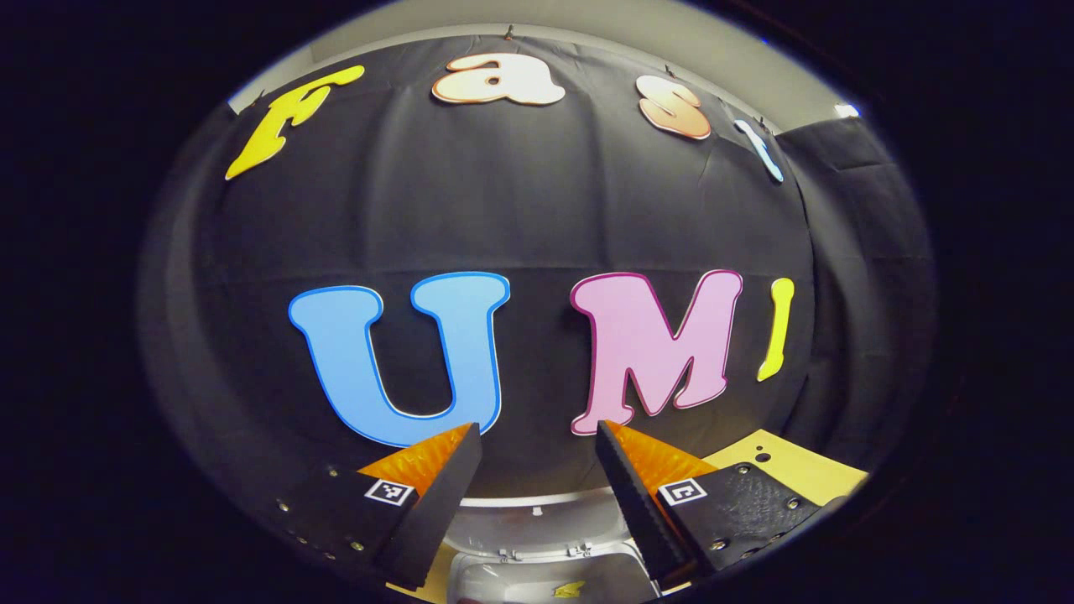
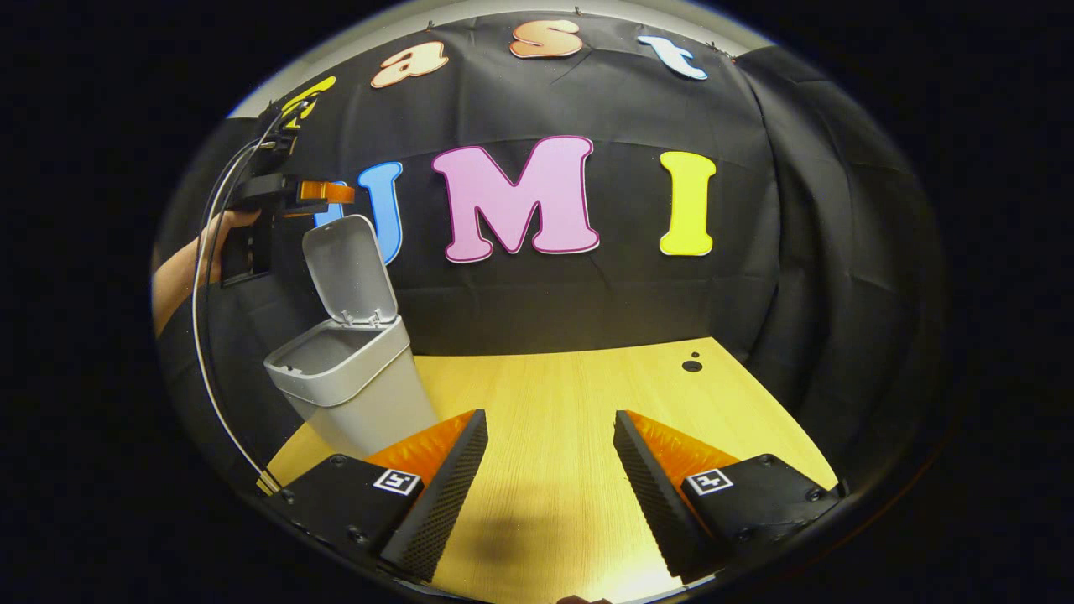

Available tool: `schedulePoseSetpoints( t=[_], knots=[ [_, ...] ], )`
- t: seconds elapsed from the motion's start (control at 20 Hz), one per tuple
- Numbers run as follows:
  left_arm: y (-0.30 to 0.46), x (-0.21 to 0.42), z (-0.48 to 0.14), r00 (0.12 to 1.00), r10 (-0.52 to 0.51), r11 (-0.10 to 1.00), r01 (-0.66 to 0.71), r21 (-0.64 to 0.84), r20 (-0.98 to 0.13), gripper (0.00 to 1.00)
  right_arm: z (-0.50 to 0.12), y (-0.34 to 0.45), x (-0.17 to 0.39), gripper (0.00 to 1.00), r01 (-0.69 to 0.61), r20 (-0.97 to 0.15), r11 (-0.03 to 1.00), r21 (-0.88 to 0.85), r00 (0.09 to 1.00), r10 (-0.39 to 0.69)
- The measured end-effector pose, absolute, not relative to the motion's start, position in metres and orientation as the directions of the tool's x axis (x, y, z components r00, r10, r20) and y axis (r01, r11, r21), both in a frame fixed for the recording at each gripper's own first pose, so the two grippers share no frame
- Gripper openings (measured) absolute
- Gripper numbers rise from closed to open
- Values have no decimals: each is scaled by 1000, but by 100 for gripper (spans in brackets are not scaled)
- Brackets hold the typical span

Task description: Press the lid of the desktop garbage bin to open it, pick up the crumpled paper on the desktop and throw it into the bin, then pick up the pop can on the desktop and drop it into the bin, and finally close the garbage bin lid.

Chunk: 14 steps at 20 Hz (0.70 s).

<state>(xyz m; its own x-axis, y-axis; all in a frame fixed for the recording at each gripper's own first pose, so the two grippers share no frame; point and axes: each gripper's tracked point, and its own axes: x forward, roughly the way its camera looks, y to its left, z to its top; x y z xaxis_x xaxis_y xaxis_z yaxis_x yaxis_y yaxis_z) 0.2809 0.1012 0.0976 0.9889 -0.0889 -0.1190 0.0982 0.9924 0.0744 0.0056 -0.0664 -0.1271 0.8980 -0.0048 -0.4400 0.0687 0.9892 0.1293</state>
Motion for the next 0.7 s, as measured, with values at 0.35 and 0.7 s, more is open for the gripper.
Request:
schedulePoseSetpoints(
  t=[0.35,0.7],
  knots=[
    [98,296,63,968,-115,993,121,14,-223,91,-134,-77,-2,98,85,-458,989,125,889,-18],
    [101,272,54,952,-123,992,116,-40,-281,91,-139,-76,-8,98,81,-472,987,136,882,-7]
  ],
)
